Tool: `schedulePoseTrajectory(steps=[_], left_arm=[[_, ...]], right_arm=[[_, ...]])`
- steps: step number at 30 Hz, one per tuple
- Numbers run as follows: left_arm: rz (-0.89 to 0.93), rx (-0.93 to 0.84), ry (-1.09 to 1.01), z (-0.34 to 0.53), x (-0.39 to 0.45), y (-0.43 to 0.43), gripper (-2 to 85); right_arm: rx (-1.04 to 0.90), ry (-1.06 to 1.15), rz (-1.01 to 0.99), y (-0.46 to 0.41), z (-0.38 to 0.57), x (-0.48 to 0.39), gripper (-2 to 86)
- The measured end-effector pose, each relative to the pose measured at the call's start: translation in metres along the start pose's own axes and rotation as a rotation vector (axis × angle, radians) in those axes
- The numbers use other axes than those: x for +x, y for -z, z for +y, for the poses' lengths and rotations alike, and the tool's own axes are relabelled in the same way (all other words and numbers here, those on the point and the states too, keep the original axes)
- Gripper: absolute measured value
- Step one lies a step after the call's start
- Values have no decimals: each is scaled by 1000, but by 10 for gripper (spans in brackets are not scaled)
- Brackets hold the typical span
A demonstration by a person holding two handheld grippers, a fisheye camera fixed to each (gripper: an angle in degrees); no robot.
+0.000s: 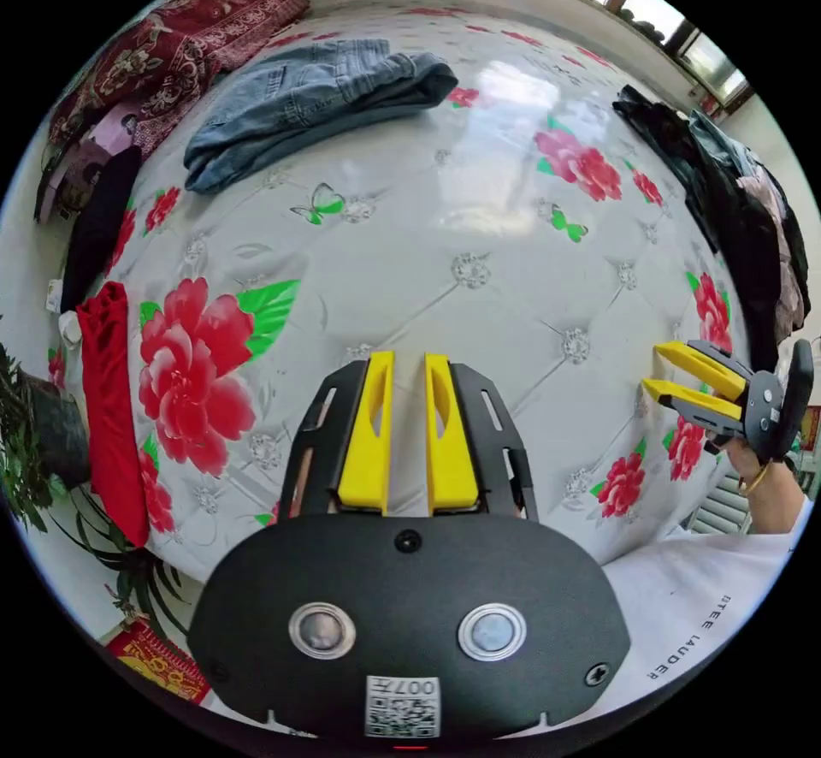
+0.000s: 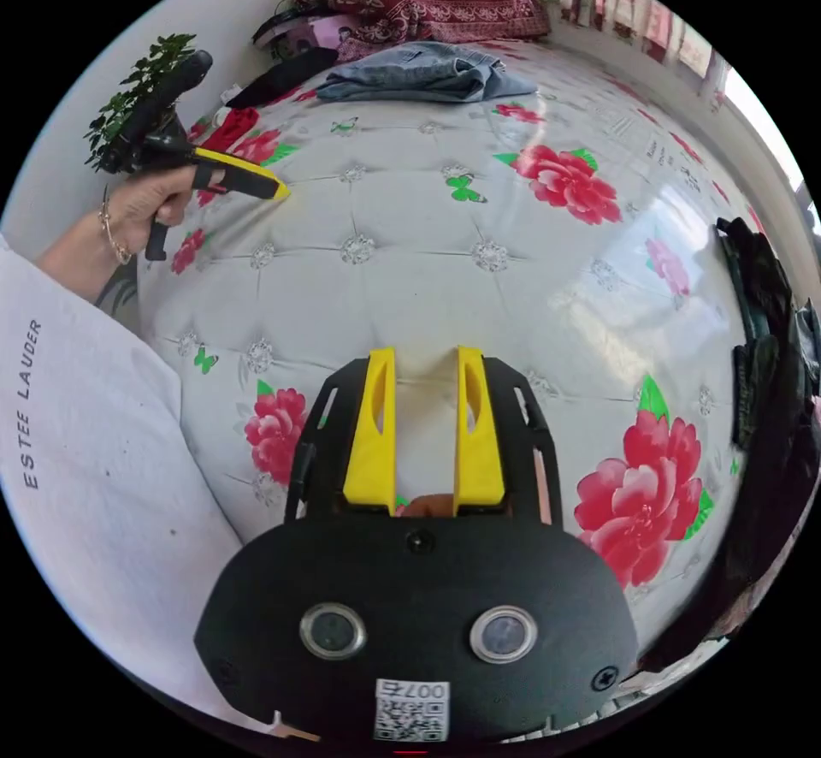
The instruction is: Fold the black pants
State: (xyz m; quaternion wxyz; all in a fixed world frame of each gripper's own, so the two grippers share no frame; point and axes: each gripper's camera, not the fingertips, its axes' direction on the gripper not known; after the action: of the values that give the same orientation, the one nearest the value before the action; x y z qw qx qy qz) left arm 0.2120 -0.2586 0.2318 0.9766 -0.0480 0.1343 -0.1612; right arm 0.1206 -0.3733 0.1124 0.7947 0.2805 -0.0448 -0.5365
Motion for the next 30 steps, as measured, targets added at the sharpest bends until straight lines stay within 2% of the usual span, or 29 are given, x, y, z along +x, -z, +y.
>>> schedulePoseTrajectory(steps=[5, 10, 14, 16, 17, 19, 20, 21, 23, 26, 28, 30], left_arm=[[-148, -3, -86, -4, 34, 1, 29], [-243, -31, -144, -11, 52, -1, 2], [-294, -21, -140, -10, 60, -1, -7], [-317, -22, -142, -11, 63, -1, -8], [-329, -27, -141, -12, 64, -1, -8], [-338, -41, -139, -15, 64, -1, -8], [-341, -50, -139, -16, 63, -1, -8], [-342, -56, -136, -18, 61, 0, -7], [-333, -51, -121, -17, 57, 1, -6], [-286, -20, -76, -13, 45, 7, 5], [-165, 10, -83, -7, 40, 17, 51], [-19, 74, -95, 10, 39, 36, 62]], right_arm=[[29, -122, 36, 8, -5, 40, 78], [125, -421, 352, 59, 41, 173, 82], [161, -809, 662, 119, 118, 304, 86], [107, -865, 760, 127, 142, 337, 83], [11, -883, 799, 122, 155, 357, 80], [-158, -969, 739, 105, 179, 387, 65], [-246, -1012, 608, 87, 196, 399, 45], [-160, -1026, 543, 87, 207, 394, 28], [-160, -1032, 533, 87, 210, 384, 11], [-183, -876, 559, 80, 200, 346, 1], [-147, -790, 500, 81, 195, 312, -1], [-40, -708, 340, 84, 191, 258, -2]])
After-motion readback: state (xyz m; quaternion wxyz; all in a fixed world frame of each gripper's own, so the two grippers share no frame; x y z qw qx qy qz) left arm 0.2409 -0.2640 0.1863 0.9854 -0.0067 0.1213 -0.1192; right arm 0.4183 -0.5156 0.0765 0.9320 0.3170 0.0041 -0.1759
